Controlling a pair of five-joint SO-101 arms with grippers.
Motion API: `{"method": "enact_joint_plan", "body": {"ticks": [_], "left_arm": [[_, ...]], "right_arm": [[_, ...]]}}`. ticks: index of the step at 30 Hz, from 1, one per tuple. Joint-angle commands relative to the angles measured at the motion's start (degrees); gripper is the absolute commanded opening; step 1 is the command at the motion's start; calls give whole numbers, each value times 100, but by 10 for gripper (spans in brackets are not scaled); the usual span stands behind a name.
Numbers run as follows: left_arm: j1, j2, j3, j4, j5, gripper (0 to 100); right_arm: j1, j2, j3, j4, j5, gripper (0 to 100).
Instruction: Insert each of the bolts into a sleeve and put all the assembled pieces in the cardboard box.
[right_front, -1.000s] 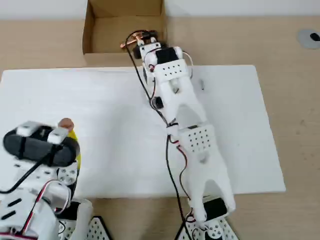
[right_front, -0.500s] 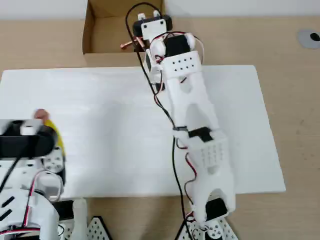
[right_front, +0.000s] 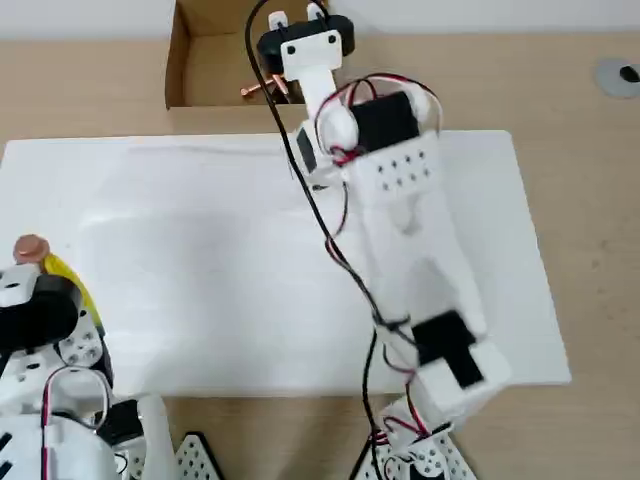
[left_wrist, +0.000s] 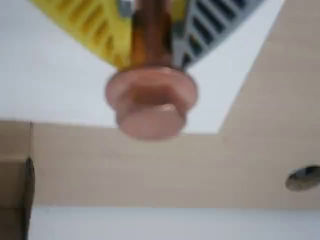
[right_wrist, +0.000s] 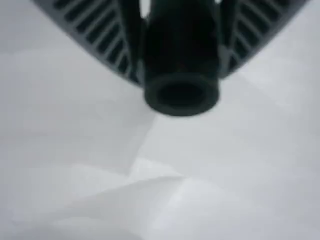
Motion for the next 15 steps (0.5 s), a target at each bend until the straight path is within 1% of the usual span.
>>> {"method": "enact_joint_plan", "body": {"ticks": [1,5,7,9,12,15], "left_arm": [[-70,-13,-554,369,18,3],[-62,22,-958,668,141,4],[-62,22,-1064,818,149,4],[-62,22,-1099,949,149,4],[-62,22,-1099,1029,149,4],[-62,22,-1099,1055,141,4]], "right_arm": [[-347,-602,866,88,0,9],[-1015,-365,2273,-97,-9,10],[-1288,-207,2800,-475,-9,10],[-1341,-101,3125,-1064,-9,10],[-1244,119,3231,-1846,9,10],[-1130,462,3187,-2233,26,10]]}}
